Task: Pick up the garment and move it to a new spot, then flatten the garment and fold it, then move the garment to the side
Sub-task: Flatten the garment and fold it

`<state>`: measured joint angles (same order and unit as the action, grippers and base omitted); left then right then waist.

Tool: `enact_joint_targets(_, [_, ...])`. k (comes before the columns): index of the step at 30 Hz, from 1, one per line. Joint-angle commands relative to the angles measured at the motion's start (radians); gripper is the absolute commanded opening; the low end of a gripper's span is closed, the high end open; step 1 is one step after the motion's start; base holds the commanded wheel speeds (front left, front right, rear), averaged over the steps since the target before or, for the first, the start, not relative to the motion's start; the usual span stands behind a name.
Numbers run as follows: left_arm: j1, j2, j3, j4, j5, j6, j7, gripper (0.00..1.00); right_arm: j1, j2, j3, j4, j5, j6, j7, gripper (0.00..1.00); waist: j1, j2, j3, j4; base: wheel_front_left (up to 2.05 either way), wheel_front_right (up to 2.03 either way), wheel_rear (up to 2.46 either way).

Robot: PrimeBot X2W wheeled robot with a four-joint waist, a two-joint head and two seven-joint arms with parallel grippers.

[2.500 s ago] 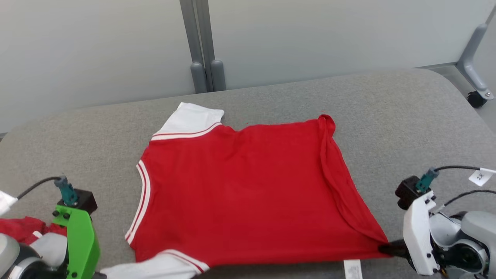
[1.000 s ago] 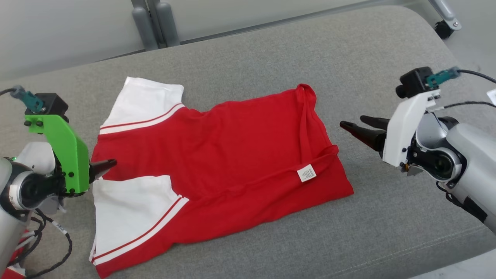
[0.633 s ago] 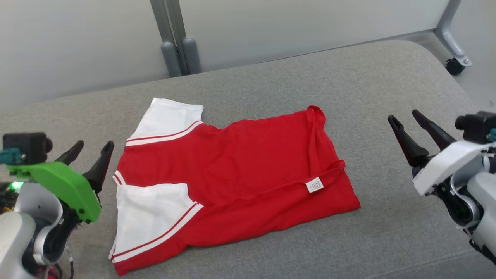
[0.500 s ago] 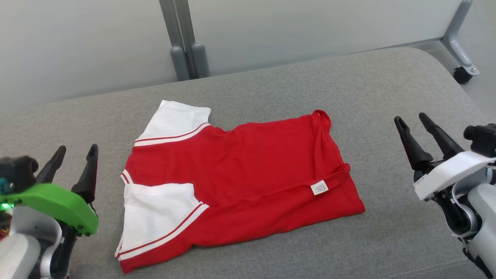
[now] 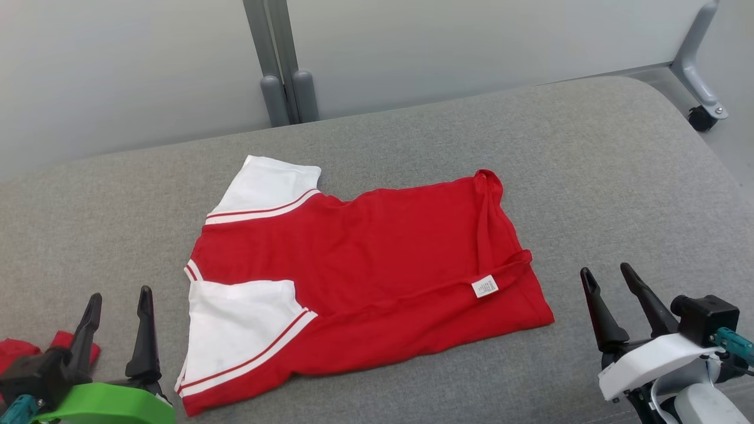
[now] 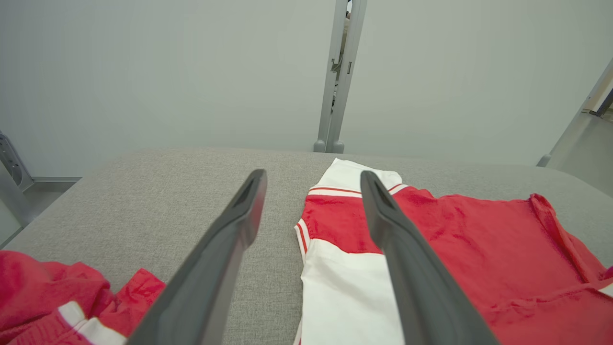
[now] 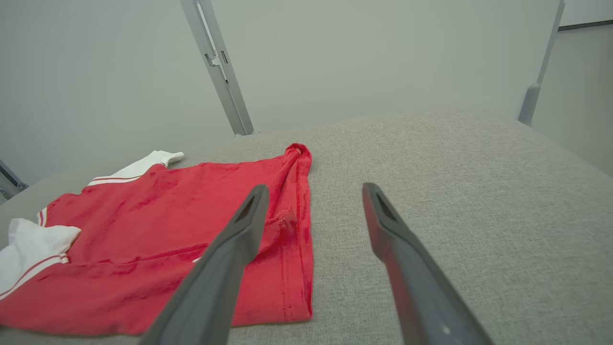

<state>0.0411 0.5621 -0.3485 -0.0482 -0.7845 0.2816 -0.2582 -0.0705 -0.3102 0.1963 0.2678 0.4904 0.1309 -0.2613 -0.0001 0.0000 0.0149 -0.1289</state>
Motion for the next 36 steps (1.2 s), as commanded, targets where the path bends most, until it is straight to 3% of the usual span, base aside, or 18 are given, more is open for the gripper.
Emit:
enact_joint_targets(1, [0.011, -0.001, 0.004, 0.003, 0.026, -0.009, -0.009, 1.0, 0.005, 0.01, -0.004, 0.006, -0.007, 0.0, 0.007, 1.0, 0.0001, 0.0, 0.012, 0.005, 0.0, 0.0, 0.0])
enact_joint_targets(5, [0.001, -0.003, -0.017, 0.05, 0.012, -0.028, 0.023, 1.0, -0.042, 0.024, 0.015, 0.038, -0.02, 0.0, 0.022, 1.0, 0.0001, 0.0, 0.037, 0.009, 0.0, 0.0, 0.0])
enact_joint_targets(18, [-0.117, -0.001, -0.162, 0.242, -0.067, -0.052, 0.443, 1.0, -0.214, 0.051, 0.126, 0.35, 0.094, -0.001, 0.322, 1.0, 0.0001, 0.0, 0.108, 0.034, 0.0, 0.0, 0.0])
enact_joint_targets(27, [-0.145, -0.012, -0.195, 0.282, -0.101, -0.079, 0.535, 1.0, -0.247, 0.083, 0.205, 0.414, 0.159, 0.001, 0.414, 1.0, 0.0001, 0.0, 0.128, 0.022, 0.0, 0.0, 0.0])
enact_joint_targets(28, [-0.146, -0.015, -0.196, 0.285, -0.105, -0.079, 0.539, 0.85, -0.249, 0.083, 0.214, 0.416, 0.164, 0.002, 0.418, 0.95, 0.0001, 0.0, 0.128, 0.021, 0.0, 0.0, 0.0])
enact_joint_targets(29, [-0.147, -0.019, -0.197, 0.289, -0.11, -0.084, 0.543, 0.39, -0.249, 0.084, 0.225, 0.418, 0.172, 0.003, 0.42, 0.6, 0.0001, 0.0, 0.127, 0.02, 0.0, 0.0, 0.0])
enact_joint_targets(30, [-0.149, -0.02, -0.198, 0.292, -0.112, -0.089, 0.544, 0.0, -0.25, 0.083, 0.231, 0.419, 0.178, 0.003, 0.42, 0.39, 0.0001, 0.0, 0.126, 0.02, 0.0, 0.0, 0.0])
enact_joint_targets(32, [-0.151, -0.023, -0.196, 0.296, -0.116, -0.093, 0.536, 0.0, -0.253, 0.079, 0.244, 0.421, 0.19, 0.003, 0.413, 0.0, 0.0001, 0.0, 0.122, 0.019, 0.0, 0.0, 0.0])
enact_joint_targets(36, [-0.143, -0.024, -0.198, 0.301, -0.122, -0.099, 0.538, 0.0, -0.253, 0.055, 0.264, 0.41, 0.214, 0.0, 0.38, 0.0, 0.0001, 0.0, 0.101, 0.022, 0.0, 0.0, 0.0])
